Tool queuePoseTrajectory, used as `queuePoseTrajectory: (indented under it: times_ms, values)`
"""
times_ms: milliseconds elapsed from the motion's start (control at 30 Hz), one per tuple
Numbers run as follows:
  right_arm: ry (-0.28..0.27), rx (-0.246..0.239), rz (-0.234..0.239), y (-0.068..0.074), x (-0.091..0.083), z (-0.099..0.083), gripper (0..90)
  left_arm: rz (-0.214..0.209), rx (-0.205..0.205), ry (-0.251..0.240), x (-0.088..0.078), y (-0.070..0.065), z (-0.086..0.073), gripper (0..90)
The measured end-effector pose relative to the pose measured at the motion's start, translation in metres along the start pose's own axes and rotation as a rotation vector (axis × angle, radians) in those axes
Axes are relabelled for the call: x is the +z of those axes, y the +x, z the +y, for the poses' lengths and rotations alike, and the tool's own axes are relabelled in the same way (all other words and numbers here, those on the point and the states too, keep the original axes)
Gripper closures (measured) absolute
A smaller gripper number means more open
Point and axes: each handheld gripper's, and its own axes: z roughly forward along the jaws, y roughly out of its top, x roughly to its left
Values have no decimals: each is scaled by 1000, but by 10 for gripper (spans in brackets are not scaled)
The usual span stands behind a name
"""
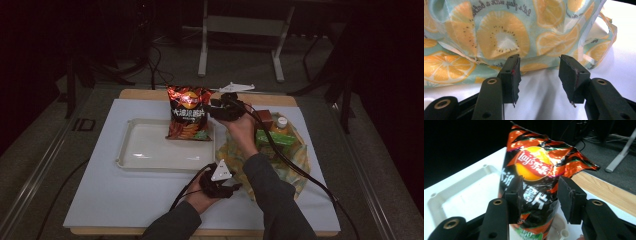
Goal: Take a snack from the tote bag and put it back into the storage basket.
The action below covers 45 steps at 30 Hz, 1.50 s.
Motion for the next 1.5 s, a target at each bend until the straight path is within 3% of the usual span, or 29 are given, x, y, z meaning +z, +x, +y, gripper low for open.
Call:
queuePoseTrajectory:
  times_ms: [367,533,900,1133,1500]
  values:
    - [37,-71,58,22,-28,-7,575,2,-1,-2,0,0,0,513]
    - [103,-154,60,31,-37,-14,568,3,-2,-1,0,0,0,512]
    - [195,-245,94,43,-62,-21,584,4,-3,-2,0,0,0,512]
    - [226,-263,87,43,-78,-29,590,1,-2,2,0,0,0,512]
    - [232,-283,73,39,-98,-45,602,4,-1,1,0,0,0,511]
